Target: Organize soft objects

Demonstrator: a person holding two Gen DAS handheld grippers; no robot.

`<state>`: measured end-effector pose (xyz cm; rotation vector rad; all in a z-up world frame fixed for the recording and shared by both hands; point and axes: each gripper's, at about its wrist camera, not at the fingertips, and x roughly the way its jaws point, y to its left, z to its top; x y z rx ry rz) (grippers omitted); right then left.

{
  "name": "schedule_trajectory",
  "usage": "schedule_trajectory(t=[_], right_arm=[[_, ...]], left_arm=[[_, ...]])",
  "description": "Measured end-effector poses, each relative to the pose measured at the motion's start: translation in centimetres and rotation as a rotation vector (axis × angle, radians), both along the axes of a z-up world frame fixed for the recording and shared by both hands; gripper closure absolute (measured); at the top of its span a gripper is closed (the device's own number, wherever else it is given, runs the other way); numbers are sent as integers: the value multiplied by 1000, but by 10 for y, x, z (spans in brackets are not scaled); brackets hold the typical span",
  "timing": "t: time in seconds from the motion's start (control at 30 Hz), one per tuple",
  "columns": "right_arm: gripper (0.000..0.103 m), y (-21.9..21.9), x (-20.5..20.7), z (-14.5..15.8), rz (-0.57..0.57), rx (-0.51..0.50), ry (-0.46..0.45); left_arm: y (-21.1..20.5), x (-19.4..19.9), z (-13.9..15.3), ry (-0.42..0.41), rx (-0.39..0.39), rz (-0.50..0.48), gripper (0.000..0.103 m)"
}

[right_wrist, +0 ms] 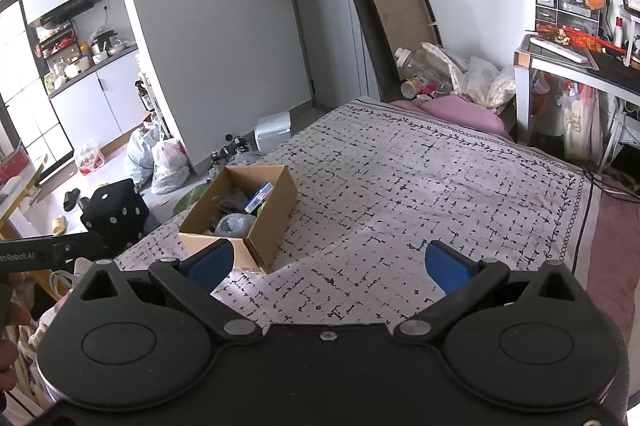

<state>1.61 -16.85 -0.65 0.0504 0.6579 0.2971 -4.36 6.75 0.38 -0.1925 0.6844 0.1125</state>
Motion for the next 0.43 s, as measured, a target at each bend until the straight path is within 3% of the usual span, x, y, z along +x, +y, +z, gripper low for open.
schedule_trajectory(t=[0.43], right_arm=[[0, -3, 8, -15, 19, 26, 7]], left_arm=[[-1, 5, -8, 3, 8, -60, 0]])
